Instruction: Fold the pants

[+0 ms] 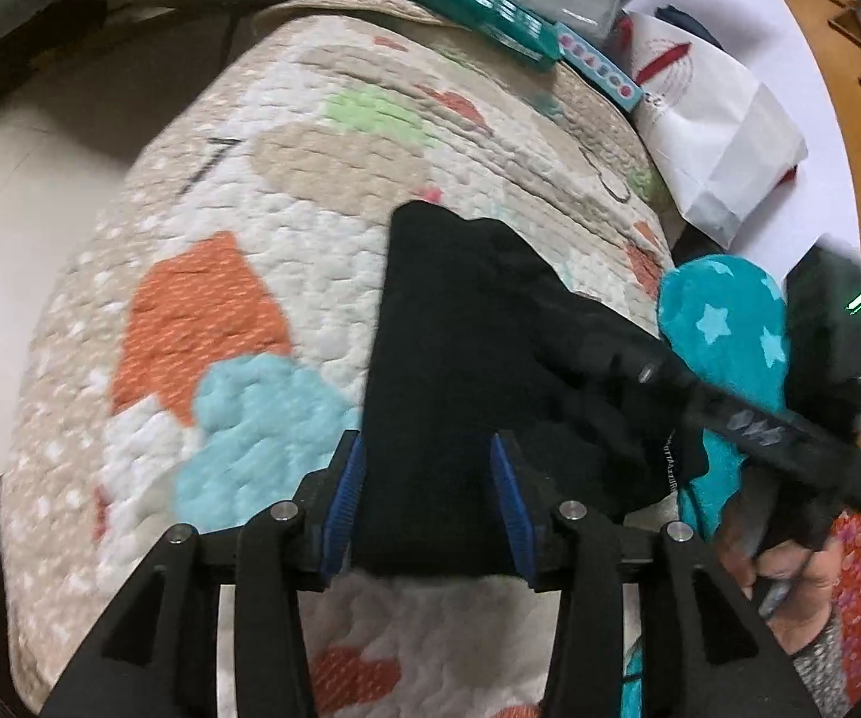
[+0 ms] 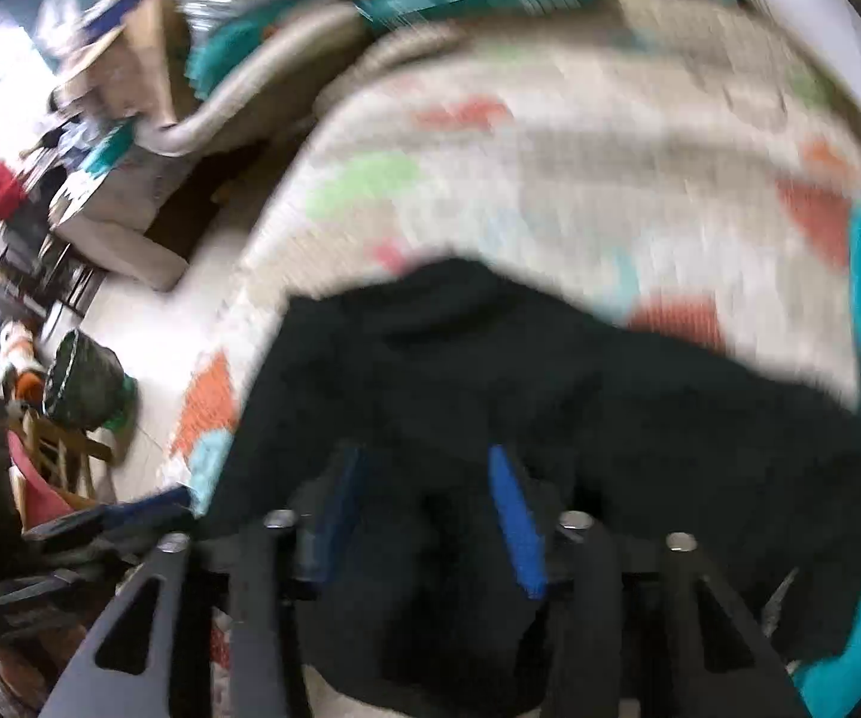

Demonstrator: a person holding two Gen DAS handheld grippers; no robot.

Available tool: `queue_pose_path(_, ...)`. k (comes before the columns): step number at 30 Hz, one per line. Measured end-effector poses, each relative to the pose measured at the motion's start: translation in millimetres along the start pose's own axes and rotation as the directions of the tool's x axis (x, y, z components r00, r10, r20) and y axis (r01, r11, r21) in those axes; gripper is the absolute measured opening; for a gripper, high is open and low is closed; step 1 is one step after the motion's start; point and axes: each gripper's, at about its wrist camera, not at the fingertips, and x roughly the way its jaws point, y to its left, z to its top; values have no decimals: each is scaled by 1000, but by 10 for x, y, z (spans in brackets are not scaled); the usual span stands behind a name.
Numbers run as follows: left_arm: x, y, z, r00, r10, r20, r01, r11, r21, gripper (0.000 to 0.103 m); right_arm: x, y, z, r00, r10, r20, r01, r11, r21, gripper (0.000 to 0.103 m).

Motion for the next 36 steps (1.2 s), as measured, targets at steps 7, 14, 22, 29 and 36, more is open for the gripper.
queue_pose_path(7, 307, -104, 26, 1000, 21, -11, -20, 996, 85, 50, 503, 524, 477, 998, -11, -54, 1, 984, -179, 69)
queue_pose_path(14, 337, -68, -72, 996, 86, 14, -87, 984, 157, 17, 1175, 831, 495, 969, -78, -236, 13, 964, -264, 16)
queue_pose_path(22, 161, 181, -24, 997, 77, 30, -80, 993, 90, 15, 1262, 1087, 648, 971, -94, -220, 33, 963, -269, 13)
queue_pose_path(29, -122, 769, 80, 992, 106, 64, -102, 993, -65, 17, 1507, 1732, 783, 980, -41, -197, -21, 954, -298, 13)
queue_pose_path(36, -305, 1065, 38, 995, 70, 77, -59, 989, -137, 34, 1280, 1585, 946, 989, 76, -130, -103, 970, -220, 54)
